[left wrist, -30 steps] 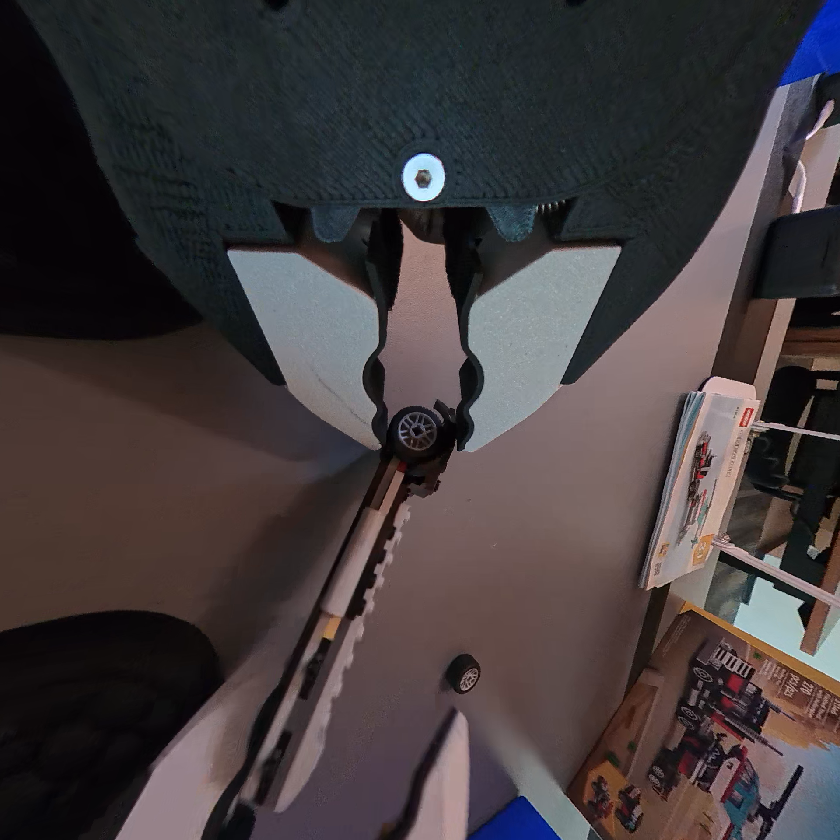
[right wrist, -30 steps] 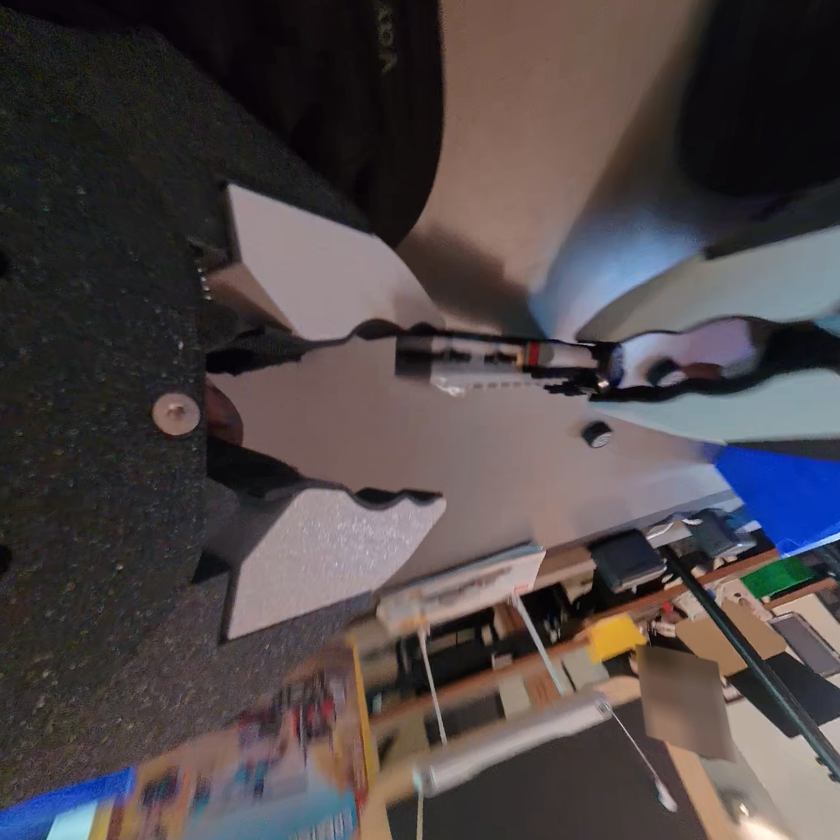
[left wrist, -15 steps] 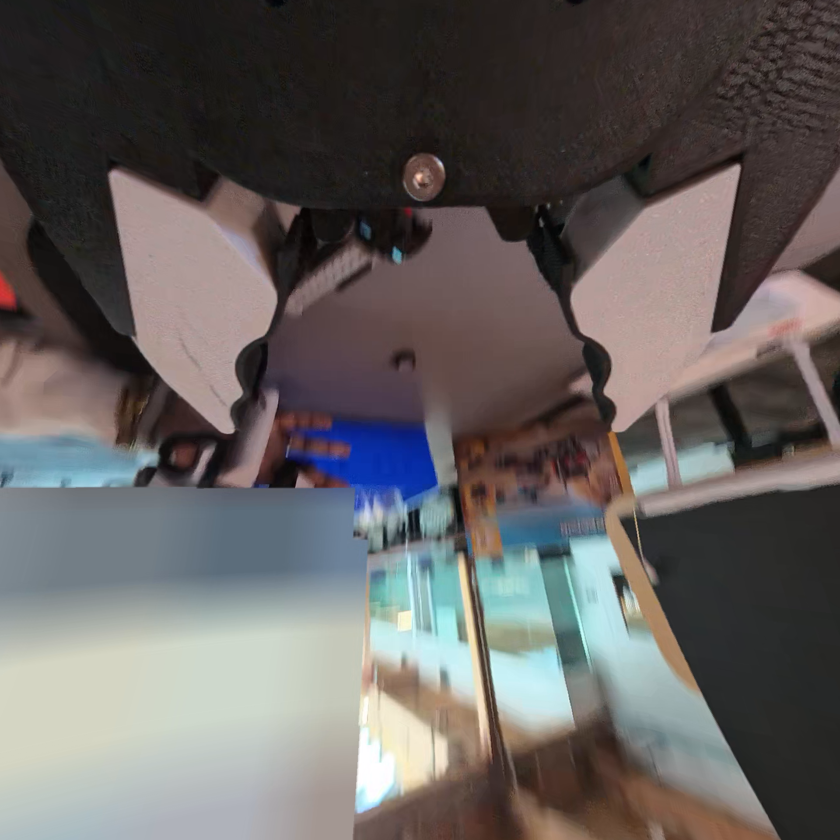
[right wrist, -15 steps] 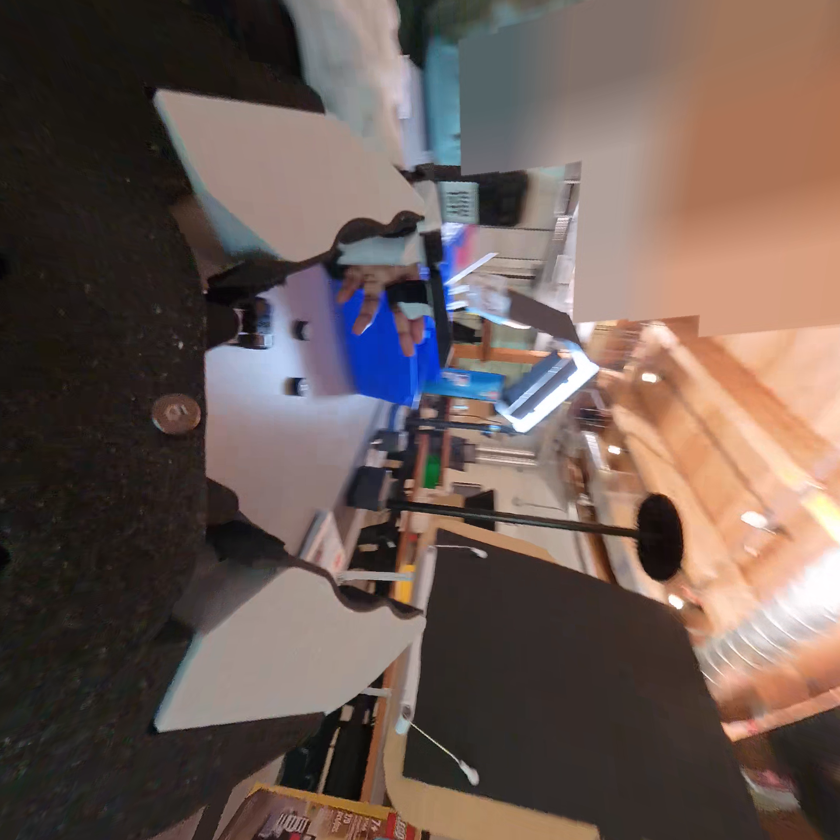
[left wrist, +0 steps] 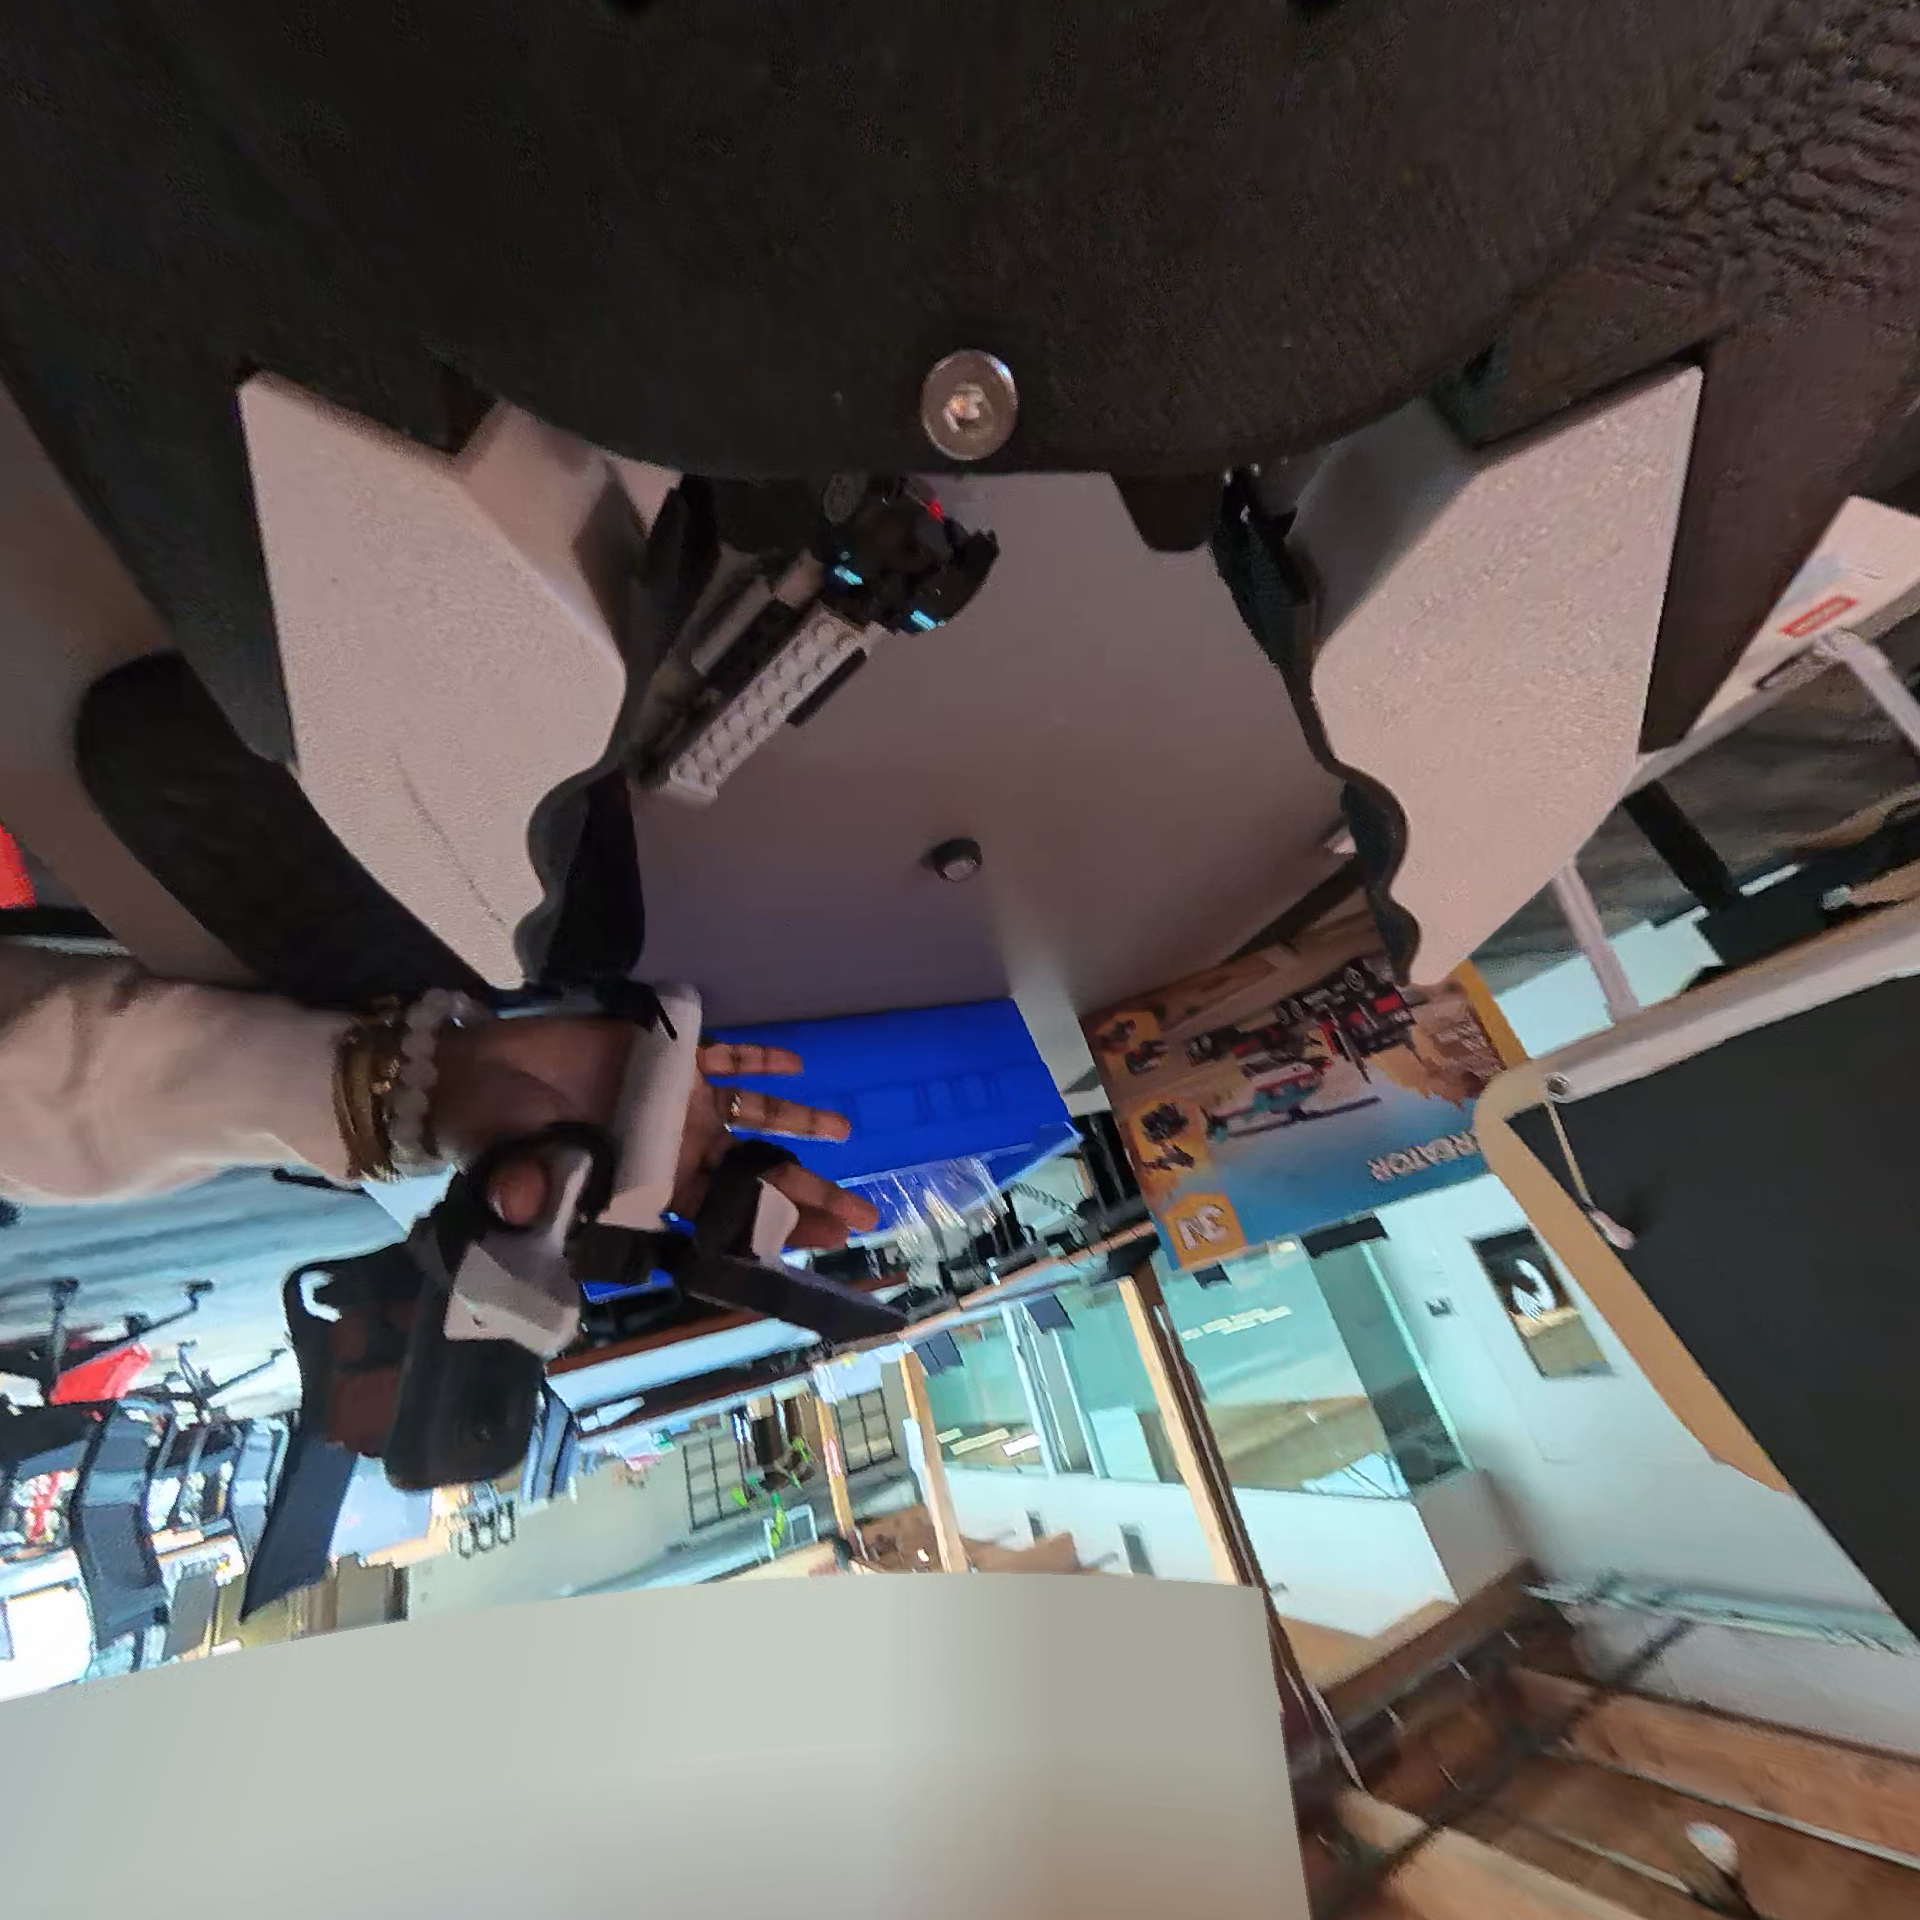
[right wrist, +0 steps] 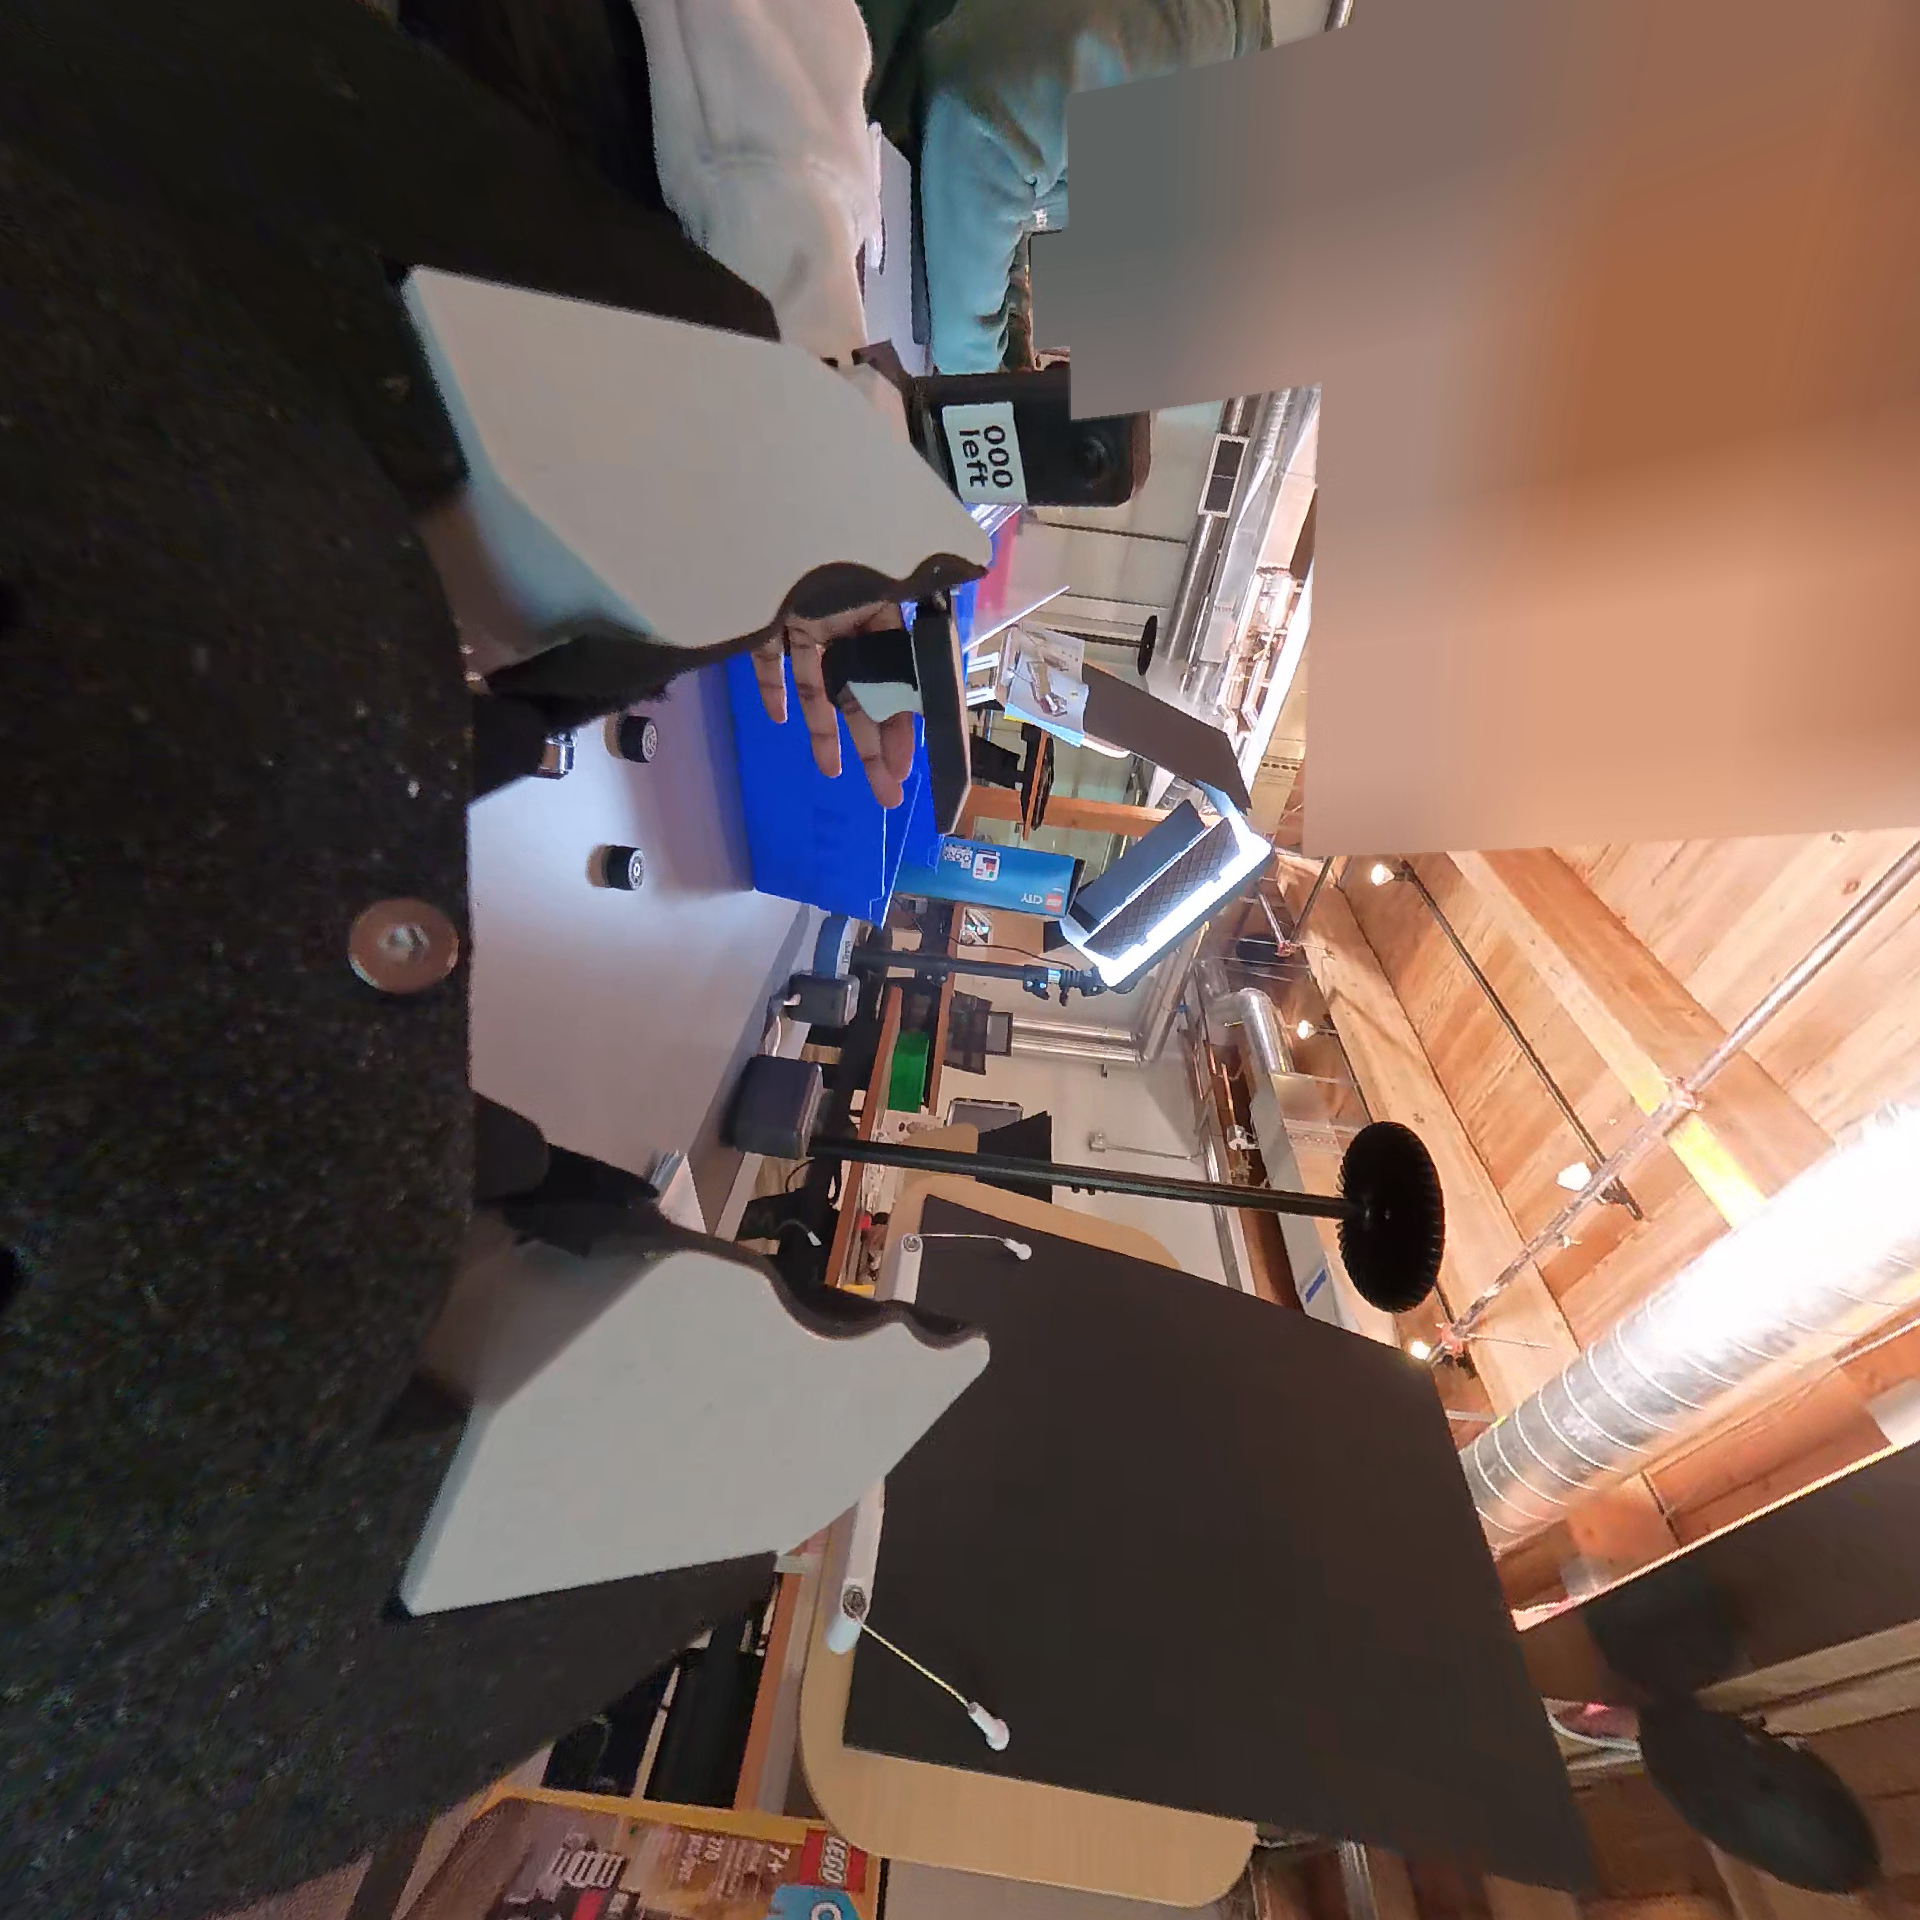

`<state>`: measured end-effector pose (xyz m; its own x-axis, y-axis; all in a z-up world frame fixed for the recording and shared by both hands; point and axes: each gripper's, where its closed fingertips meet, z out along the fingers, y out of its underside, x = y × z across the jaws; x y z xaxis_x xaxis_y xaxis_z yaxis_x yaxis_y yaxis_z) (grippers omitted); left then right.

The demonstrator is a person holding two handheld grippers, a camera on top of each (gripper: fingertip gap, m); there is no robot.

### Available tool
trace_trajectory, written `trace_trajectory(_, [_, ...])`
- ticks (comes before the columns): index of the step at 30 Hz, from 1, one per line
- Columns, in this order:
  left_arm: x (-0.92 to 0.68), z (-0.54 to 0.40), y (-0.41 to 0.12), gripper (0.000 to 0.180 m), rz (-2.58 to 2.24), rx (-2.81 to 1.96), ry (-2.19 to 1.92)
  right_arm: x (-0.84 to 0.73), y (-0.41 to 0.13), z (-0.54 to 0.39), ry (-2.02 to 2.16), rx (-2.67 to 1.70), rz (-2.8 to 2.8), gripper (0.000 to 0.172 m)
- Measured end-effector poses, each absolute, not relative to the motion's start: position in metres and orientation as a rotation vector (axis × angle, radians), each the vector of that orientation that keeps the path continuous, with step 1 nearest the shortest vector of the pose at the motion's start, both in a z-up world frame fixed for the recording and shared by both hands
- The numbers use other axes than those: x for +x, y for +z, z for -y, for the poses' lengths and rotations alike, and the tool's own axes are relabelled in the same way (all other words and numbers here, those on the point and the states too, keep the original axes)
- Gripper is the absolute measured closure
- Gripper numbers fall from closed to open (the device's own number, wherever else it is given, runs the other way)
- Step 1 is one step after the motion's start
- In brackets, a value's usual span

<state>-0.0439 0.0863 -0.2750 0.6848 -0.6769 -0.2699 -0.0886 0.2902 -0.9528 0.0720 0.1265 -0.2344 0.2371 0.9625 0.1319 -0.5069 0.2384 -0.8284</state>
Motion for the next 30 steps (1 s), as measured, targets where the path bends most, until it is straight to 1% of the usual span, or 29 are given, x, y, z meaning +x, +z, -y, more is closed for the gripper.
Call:
trace_trajectory(5, [-0.035, -0.091, -0.301, 0.040, -0.842, -1.335, -0.423, 0.061, -0.247, -0.128, 1.140, -0.813, 0.818, 0.055])
trace_trajectory(7, [-0.033, -0.092, -0.309, 0.045, -0.875, -1.369, -0.406, 0.051, -0.258, -0.126, 1.109, -0.859, 0.902, 0.068])
trace_trajectory(8, [-0.033, -0.092, -0.313, 0.049, -0.891, -1.386, -0.389, 0.045, -0.266, -0.121, 1.097, -0.877, 0.975, 0.080])
trace_trajectory(10, [-0.035, -0.095, -0.321, 0.056, -0.917, -1.420, -0.339, 0.035, -0.286, -0.110, 1.066, -0.935, 1.162, 0.137])
trace_trajectory(11, [-0.036, -0.096, -0.325, 0.062, -0.931, -1.438, -0.316, 0.032, -0.294, -0.108, 1.036, -0.945, 1.227, 0.162])
trace_trajectory(12, [-0.038, -0.097, -0.329, 0.075, -0.945, -1.457, -0.292, 0.030, -0.300, -0.104, 1.018, -0.947, 1.284, 0.165])
trace_trajectory(13, [-0.040, -0.098, -0.333, 0.097, -0.965, -1.479, -0.264, 0.027, -0.306, -0.100, 1.011, -0.949, 1.347, 0.167])
trace_trajectory(15, [-0.047, -0.099, -0.340, 0.155, -1.007, -1.512, -0.177, 0.024, -0.314, -0.095, 0.977, -0.949, 1.412, 0.167])
trace_trajectory(16, [-0.051, -0.101, -0.339, 0.172, -1.000, -1.519, -0.133, 0.022, -0.316, -0.095, 0.944, -0.944, 1.423, 0.165])
trace_trajectory(17, [-0.053, -0.102, -0.337, 0.179, -0.989, -1.519, -0.110, 0.021, -0.317, -0.096, 0.906, -0.937, 1.421, 0.160])
trace_trajectory(18, [-0.052, -0.101, -0.335, 0.179, -0.987, -1.513, -0.113, 0.020, -0.318, -0.098, 0.867, -0.927, 1.414, 0.152])
trace_trajectory(20, [-0.050, -0.100, -0.333, 0.178, -0.978, -1.503, -0.137, 0.019, -0.320, -0.102, 0.815, -0.919, 1.401, 0.118])
trace_trajectory(21, [-0.051, -0.100, -0.333, 0.173, -0.974, -1.507, -0.141, 0.018, -0.323, -0.104, 0.796, -0.934, 1.403, 0.104])
trace_trajectory(23, [-0.048, -0.101, -0.340, 0.149, -0.982, -1.534, -0.164, 0.017, -0.325, -0.109, 0.773, -0.966, 1.399, 0.083])
trace_trajectory(25, [-0.048, -0.105, -0.347, 0.112, -0.958, -1.584, -0.170, 0.017, -0.325, -0.114, 0.762, -0.988, 1.378, 0.058])
trace_trajectory(26, [-0.049, -0.107, -0.349, 0.089, -0.943, -1.599, -0.162, 0.018, -0.325, -0.117, 0.757, -0.998, 1.360, 0.049])
trace_trajectory(27, [-0.050, -0.110, -0.351, 0.071, -0.925, -1.617, -0.155, 0.019, -0.324, -0.119, 0.754, -1.007, 1.343, 0.046])
trace_trajectory(29, [-0.051, -0.113, -0.354, 0.051, -0.880, -1.668, -0.166, 0.022, -0.324, -0.129, 0.732, -1.055, 1.308, 0.043])
trace_trajectory(30, [-0.051, -0.114, -0.354, 0.045, -0.852, -1.685, -0.184, 0.024, -0.326, -0.134, 0.713, -1.086, 1.291, 0.041])
